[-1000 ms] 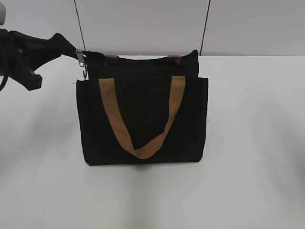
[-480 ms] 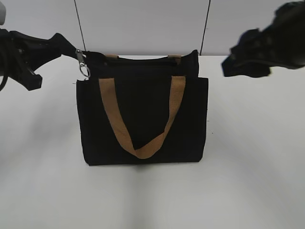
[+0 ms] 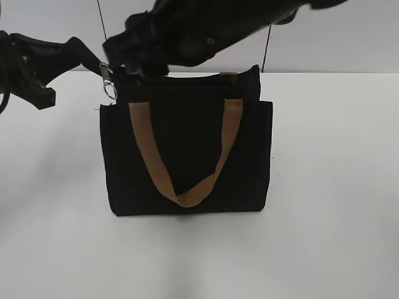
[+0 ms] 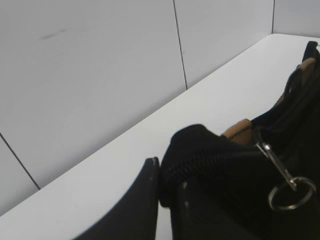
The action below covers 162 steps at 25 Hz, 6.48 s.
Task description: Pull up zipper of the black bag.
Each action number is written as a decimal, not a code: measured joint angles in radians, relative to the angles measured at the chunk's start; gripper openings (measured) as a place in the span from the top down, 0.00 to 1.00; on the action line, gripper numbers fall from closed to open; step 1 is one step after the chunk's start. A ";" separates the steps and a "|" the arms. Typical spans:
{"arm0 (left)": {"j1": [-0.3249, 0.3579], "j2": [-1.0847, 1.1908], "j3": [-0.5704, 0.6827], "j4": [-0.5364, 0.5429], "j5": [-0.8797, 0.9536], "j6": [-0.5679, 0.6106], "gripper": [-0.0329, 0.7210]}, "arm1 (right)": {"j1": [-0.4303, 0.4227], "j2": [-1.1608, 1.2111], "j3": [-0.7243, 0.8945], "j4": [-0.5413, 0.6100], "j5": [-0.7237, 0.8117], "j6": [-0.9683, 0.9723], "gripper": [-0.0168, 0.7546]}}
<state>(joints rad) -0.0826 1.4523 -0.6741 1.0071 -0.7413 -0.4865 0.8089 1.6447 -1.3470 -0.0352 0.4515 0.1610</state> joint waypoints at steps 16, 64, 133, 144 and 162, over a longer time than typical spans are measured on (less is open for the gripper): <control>0.000 0.000 0.000 -0.023 -0.032 0.000 0.93 | 0.034 0.156 -0.003 0.016 -0.170 -0.020 0.58; 0.000 0.000 0.000 -0.026 -0.087 0.000 0.93 | -0.004 0.246 -0.003 0.267 -0.369 0.076 0.92; -0.003 -0.002 -0.002 0.593 0.299 -0.965 0.89 | -0.378 0.197 -0.296 0.266 0.752 -0.366 0.92; -0.002 -0.001 -0.002 0.602 0.345 -0.968 0.16 | -0.382 0.156 -0.297 0.300 0.761 -0.452 0.22; -0.376 -0.067 -0.002 0.321 1.031 -0.795 0.21 | -0.382 -0.296 -0.030 0.094 0.741 -0.371 0.22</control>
<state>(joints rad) -0.4583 1.3848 -0.6762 1.3276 0.2896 -1.2816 0.4266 1.3488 -1.3768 0.0592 1.1928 -0.2098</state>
